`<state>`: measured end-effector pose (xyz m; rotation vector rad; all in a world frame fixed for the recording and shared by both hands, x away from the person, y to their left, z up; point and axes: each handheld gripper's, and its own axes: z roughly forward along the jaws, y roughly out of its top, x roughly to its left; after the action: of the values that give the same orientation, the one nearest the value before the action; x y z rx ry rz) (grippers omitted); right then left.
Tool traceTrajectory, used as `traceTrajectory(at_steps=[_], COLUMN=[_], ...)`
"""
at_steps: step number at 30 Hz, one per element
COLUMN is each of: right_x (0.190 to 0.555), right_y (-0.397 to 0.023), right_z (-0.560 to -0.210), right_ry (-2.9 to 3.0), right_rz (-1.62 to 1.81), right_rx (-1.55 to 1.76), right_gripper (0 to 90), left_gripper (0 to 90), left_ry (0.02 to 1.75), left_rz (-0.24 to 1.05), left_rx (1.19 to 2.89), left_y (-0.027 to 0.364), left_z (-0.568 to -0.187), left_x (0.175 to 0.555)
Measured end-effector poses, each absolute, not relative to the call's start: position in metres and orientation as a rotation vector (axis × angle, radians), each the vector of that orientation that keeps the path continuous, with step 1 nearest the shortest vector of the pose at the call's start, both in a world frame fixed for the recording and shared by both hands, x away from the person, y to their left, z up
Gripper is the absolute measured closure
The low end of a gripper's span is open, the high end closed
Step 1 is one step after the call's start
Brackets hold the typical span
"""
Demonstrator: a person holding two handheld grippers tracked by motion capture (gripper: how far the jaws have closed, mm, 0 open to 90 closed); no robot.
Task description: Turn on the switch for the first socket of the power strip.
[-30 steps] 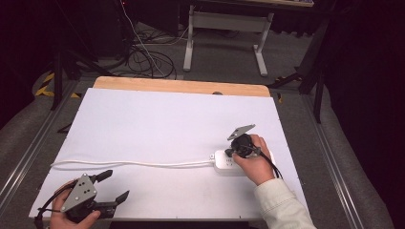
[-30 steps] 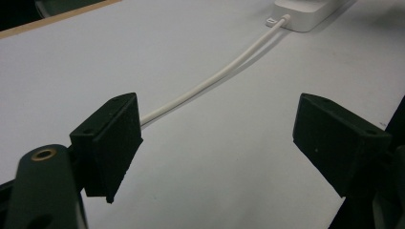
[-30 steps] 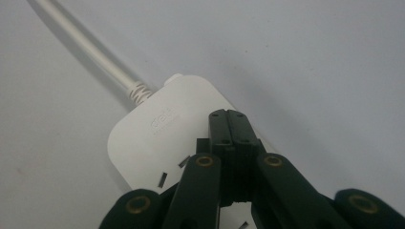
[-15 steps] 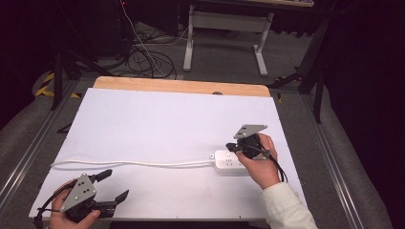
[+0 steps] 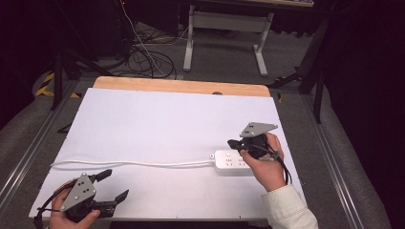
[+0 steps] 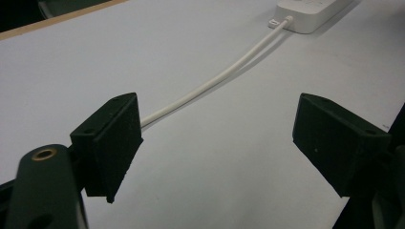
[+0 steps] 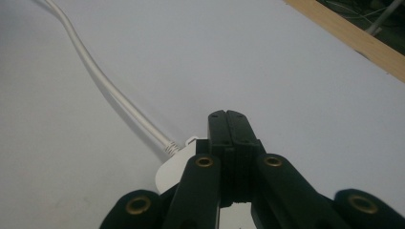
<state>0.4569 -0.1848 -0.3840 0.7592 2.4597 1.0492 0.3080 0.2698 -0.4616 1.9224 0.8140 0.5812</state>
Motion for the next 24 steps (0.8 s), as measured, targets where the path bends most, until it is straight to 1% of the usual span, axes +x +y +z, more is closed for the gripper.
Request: traceTrajectory(at_steps=[7, 16, 17, 18, 19, 20, 22, 23, 24], right_x=[0.451, 0.446, 0.442, 0.440, 0.440, 0.434, 0.427, 0.427, 0.424], right_y=[-0.191, -0.195, -0.197, -0.199, -0.199, -0.203, -0.207, -0.207, -0.209], right_z=[-0.375, -0.371, -0.369, -0.368, -0.368, -0.366, -0.364, -0.364, -0.363], right_ry=[2.431, 2.426, 2.405, 2.387, 2.387, 2.373, 2.360, 2.360, 2.355], right_rz=[1.098, 1.143, 1.178, 1.192, 1.192, 1.235, 1.263, 1.263, 1.272], right_rx=[0.756, 0.754, 0.757, 0.757, 0.757, 0.750, 0.737, 0.737, 0.729], right_gripper=[90.0, 90.0, 69.9, 63.7, 63.7, 55.0, 49.2, 49.2, 46.0], left_gripper=[17.7, 17.5, 17.2, 16.9, 16.8, 16.6, 16.4, 16.4, 16.3], left_ry=[0.813, 0.812, 0.811, 0.810, 0.810, 0.804, 0.808, 0.808, 0.807], left_rz=[0.581, 0.581, 0.580, 0.581, 0.582, 0.590, 0.583, 0.583, 0.582], left_rx=[1.923, 1.924, 1.924, 1.922, 1.918, 1.917, 1.913, 1.913, 1.913], left_y=[0.270, 0.270, 0.270, 0.270, 0.270, 0.271, 0.270, 0.270, 0.270], left_z=[-0.462, -0.461, -0.461, -0.460, -0.460, -0.460, -0.460, -0.460, -0.459], left_x=[0.308, 0.308, 0.308, 0.308, 0.307, 0.307, 0.307, 0.307, 0.307])
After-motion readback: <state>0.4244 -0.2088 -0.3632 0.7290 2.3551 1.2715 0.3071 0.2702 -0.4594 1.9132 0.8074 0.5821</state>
